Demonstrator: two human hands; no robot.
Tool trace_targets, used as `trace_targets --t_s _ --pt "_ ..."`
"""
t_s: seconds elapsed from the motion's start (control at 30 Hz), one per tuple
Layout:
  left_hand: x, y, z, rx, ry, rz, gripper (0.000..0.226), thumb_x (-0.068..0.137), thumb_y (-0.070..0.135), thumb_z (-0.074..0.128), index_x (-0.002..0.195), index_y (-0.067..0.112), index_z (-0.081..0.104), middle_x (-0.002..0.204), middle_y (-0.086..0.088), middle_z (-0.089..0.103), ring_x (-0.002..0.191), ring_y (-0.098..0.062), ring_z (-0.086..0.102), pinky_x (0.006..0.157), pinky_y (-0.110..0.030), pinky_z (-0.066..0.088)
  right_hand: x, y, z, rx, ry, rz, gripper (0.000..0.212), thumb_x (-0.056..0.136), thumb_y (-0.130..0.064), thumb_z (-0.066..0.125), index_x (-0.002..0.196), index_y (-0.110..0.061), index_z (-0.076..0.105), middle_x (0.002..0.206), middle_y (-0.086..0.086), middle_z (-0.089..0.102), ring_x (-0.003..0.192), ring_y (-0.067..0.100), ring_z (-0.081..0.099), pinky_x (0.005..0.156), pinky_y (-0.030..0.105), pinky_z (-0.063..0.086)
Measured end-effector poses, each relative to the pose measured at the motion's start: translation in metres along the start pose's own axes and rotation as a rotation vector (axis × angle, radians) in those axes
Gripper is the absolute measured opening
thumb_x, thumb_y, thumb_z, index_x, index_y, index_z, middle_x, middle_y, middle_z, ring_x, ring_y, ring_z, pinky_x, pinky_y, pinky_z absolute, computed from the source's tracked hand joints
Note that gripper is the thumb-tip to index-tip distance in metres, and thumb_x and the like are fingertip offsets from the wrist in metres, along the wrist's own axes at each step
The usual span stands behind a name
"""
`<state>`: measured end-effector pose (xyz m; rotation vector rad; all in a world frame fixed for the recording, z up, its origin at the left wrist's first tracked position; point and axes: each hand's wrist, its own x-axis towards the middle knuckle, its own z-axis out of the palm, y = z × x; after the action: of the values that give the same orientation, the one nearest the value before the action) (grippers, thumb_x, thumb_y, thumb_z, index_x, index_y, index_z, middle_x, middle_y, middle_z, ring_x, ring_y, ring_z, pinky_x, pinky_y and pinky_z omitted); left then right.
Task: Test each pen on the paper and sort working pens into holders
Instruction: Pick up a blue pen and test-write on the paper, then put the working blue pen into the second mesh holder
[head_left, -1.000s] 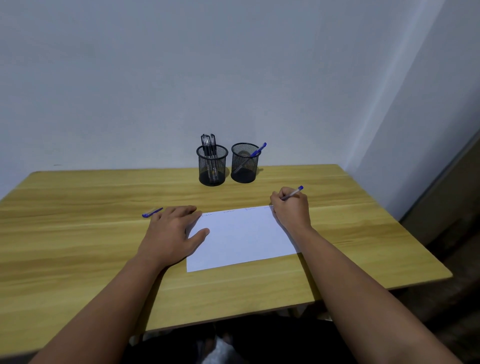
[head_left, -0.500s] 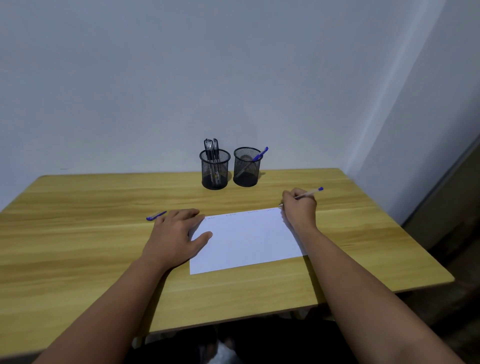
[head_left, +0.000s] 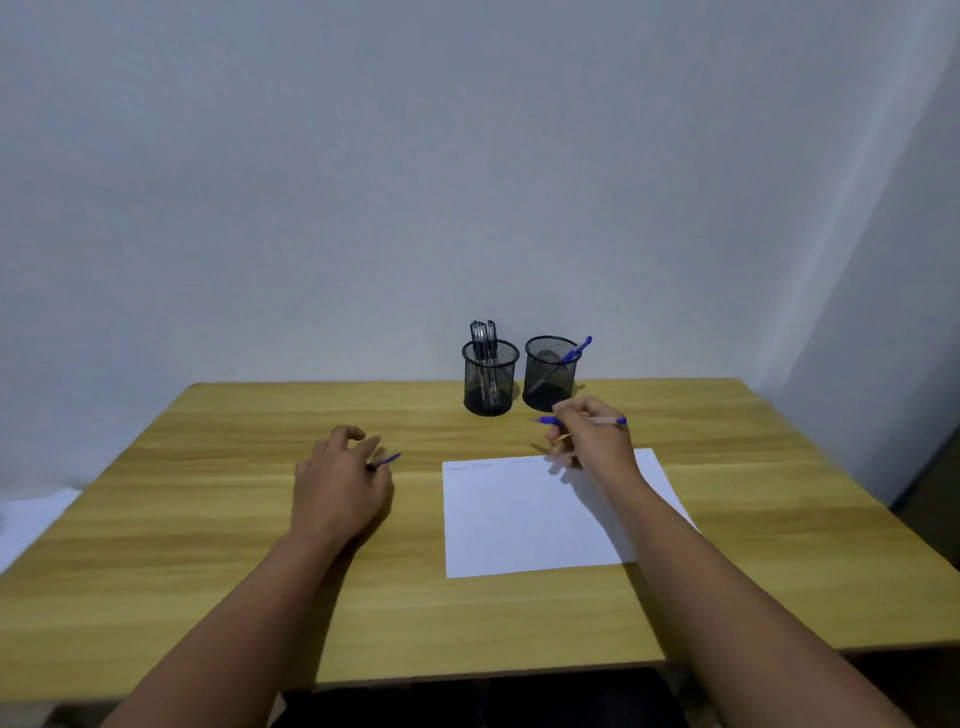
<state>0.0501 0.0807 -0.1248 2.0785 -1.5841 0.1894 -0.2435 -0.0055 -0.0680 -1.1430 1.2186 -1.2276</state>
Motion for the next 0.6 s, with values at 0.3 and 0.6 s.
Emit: trace_targets --t_s 0.3,0.6 --pt "0.003 0.001 -0.004 -0.155 -0.07 -0.034 0.017 0.094 0.033 0.064 0.107 0.032 0.074 0.103 0.011 0.067 0.1 -0.018 0.063 0.074 -0.035 0.046 -0.028 0.023 0.05 0.063 -0.204 0.136 0.017 0.097 -0.007 0.068 0.102 0.009 0.068 0.078 0.016 0.076 0.054 0.018 0.053 0.049 0.027 0.035" --pt "0.001 0.042 -0.022 -0.548 -0.061 0.051 0.016 0.093 0.023 0.067 0.105 0.032 0.075 0.097 0.022 0.07 0.087 -0.002 0.064 0.075 -0.032 0.055 -0.042 0.009 0.054 0.085 -0.247 0.057 0.008 0.095 -0.005 0.072 0.094 0.002 0.075 0.081 0.016 0.08 0.053 0.015 0.064 0.044 0.021 0.046"
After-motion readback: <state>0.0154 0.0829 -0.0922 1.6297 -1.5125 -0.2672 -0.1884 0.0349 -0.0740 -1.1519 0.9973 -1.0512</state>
